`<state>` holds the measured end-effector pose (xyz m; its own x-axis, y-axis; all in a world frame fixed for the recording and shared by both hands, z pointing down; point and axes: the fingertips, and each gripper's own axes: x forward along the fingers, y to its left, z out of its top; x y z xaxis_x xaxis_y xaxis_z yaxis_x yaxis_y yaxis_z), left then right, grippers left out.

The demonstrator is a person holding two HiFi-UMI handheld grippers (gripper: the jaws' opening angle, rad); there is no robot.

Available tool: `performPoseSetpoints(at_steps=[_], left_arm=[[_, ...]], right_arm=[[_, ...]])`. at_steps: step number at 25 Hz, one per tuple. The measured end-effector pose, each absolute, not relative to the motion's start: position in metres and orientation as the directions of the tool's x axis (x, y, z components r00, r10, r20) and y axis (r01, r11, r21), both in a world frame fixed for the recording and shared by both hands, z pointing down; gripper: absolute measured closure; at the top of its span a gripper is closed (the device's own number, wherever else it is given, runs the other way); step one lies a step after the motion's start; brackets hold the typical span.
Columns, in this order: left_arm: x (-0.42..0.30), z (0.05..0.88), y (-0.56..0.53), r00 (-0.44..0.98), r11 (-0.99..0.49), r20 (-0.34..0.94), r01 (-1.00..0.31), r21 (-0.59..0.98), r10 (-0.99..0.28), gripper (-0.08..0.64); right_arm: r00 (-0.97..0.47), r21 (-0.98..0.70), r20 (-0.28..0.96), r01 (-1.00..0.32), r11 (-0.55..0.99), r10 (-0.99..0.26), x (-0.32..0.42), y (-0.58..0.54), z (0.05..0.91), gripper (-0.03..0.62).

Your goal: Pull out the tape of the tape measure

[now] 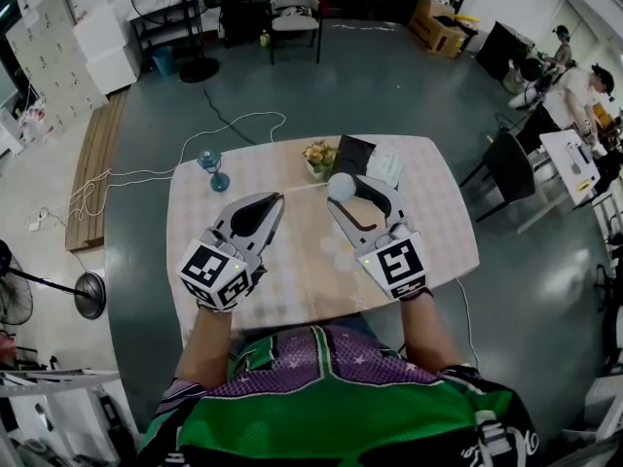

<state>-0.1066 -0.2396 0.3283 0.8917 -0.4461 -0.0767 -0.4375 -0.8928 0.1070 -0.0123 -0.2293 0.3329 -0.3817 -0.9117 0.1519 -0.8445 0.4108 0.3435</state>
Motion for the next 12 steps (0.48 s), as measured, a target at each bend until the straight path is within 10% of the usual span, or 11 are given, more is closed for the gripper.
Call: performPoseSetpoints(at_steps=[12], left_arm=[[-0.195, 0.339, -0.276, 0.746, -0.748, -0.097, -0.634, 0.199, -0.658, 0.529]], right_arm=[[-0.249, 0.315, 0.164, -0.904, 0.290, -0.955, 0.050, -0.231, 0.341, 0.374]])
